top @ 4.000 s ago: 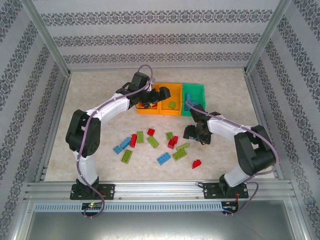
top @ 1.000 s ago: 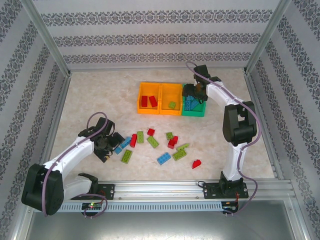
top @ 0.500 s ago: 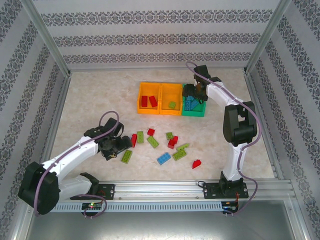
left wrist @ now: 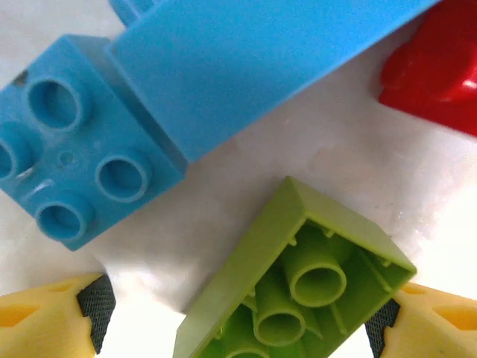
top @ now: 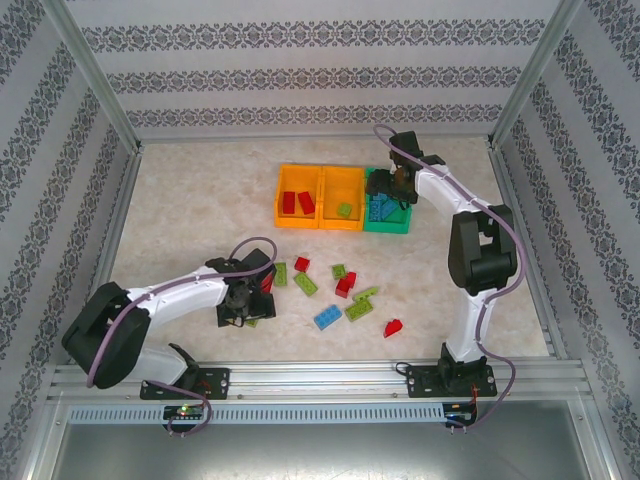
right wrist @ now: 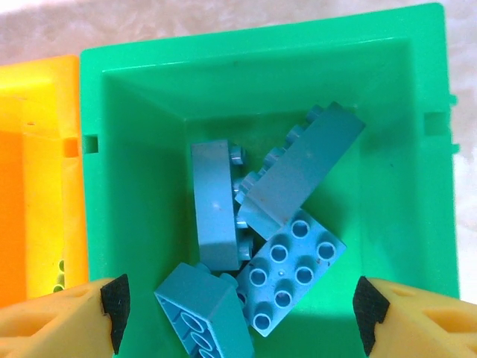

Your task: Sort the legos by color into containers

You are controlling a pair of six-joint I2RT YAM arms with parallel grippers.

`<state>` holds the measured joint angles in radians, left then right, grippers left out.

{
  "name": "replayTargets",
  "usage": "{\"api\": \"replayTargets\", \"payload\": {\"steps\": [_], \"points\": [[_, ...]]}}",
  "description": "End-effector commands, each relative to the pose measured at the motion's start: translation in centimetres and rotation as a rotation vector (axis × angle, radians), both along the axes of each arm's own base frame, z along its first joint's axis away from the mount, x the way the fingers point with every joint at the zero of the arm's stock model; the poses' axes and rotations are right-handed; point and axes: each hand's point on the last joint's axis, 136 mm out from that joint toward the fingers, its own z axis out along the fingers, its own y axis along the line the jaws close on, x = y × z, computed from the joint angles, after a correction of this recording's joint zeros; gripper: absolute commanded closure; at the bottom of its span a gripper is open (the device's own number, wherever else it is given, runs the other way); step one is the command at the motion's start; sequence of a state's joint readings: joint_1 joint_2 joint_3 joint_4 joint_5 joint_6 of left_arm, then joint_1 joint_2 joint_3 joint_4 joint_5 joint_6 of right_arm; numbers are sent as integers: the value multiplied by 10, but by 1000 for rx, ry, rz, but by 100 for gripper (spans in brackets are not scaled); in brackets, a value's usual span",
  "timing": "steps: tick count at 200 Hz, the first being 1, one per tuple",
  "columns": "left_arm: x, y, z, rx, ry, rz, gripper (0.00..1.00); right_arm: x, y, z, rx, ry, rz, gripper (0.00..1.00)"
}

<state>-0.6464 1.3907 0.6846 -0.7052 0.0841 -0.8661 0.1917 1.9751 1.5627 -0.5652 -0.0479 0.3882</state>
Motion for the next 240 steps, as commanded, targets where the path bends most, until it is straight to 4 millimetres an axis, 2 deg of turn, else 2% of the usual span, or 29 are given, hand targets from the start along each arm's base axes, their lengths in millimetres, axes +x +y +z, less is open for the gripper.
{"api": "replayTargets", "payload": {"steps": [1, 36, 67, 88, 122, 145, 174, 209, 240], "points": [[18, -12, 5, -7, -67, -55, 18, -7, -12, 21, -25, -33, -15, 19], [23, -22, 1, -35, -72, -63, 42, -15, -23, 27, -40, -47, -39, 19], [26, -30, 7, -61, -83, -70, 63, -28, -40, 28, -55, -45, -71, 18], [33, -38, 24, -71, -109, -88, 70, -40, -53, 21, -67, -25, -98, 18], [60, -62, 62, -131, -190, -109, 71, -60, -68, 10, -55, 3, -139, 17], [90, -85, 93, -177, -282, -148, 71, -71, -69, 4, -46, 20, -149, 17], [138, -120, 124, -212, -372, -223, 71, -85, -64, -4, -5, 38, -155, 18], [205, -163, 150, -304, -436, -289, 71, -112, -52, -17, 32, 80, -138, 19], [264, -190, 157, -326, -475, -352, 72, -137, -38, -23, 39, 100, -103, 19]]}}
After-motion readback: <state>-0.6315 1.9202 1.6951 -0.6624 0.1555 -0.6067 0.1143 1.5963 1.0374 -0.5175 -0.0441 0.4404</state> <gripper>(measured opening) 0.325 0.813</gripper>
